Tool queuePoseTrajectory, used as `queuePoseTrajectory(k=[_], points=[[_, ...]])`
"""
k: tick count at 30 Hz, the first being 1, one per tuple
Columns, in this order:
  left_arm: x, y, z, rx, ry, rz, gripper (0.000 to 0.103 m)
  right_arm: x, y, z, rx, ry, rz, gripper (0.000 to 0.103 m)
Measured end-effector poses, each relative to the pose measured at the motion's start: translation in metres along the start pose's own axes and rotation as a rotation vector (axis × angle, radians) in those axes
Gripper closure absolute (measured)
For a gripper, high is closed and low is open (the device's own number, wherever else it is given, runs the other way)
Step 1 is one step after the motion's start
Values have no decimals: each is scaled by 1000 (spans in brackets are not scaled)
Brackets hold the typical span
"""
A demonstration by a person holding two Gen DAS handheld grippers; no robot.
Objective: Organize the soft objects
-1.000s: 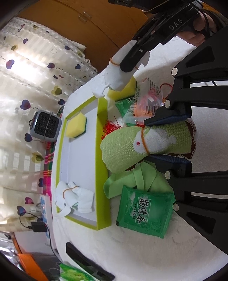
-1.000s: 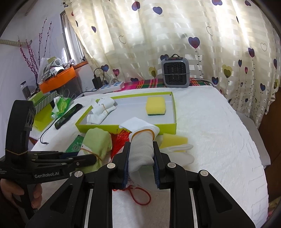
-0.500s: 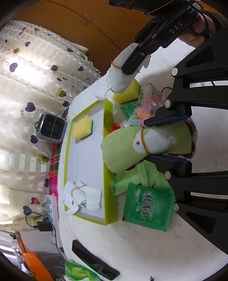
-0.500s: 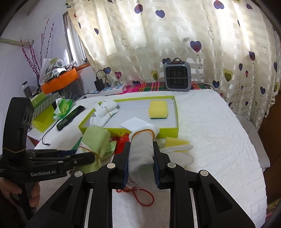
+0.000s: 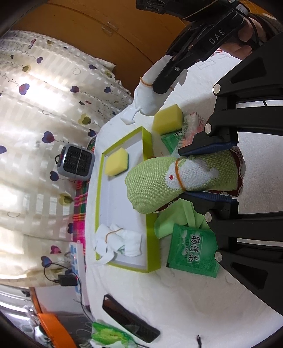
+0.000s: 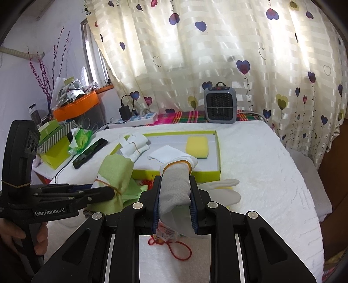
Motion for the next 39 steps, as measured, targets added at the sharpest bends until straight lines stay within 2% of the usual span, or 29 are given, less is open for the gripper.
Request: queuePoseTrajectory(k=[20, 24, 28, 31, 34, 36, 39], points=[[-15, 37, -15, 4, -19, 63, 73, 2, 29, -13, -31, -1, 28, 79], [-8, 30, -26, 10, 5, 28, 73, 4, 29, -15, -26, 1, 27, 79], [-3, 18, -31, 21, -3, 1, 73, 8, 28, -17, -20, 4, 17, 79], [7, 7, -33, 45, 12, -40, 64, 9, 27, -21, -28, 7, 11, 79], [17, -3, -37, 61, 37, -76, 62, 11, 26, -21, -23, 10, 10, 79], [24, -7, -40, 60, 47, -95, 55, 12, 25, -21, -22, 11, 10, 79], [38, -15, -40, 82, 75, -145, 53, 13, 23, -22, -19, 15, 4, 79]])
Point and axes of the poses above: each gripper's, at about its wrist camera, not at the fingertips, and x roughly the way its jaws point, z to its right, y to its top, the point moved 7 cm from there along x, roughly the way its jaws point, and after that the axes turned 2 degrees about -x, right-handed, at the moved point
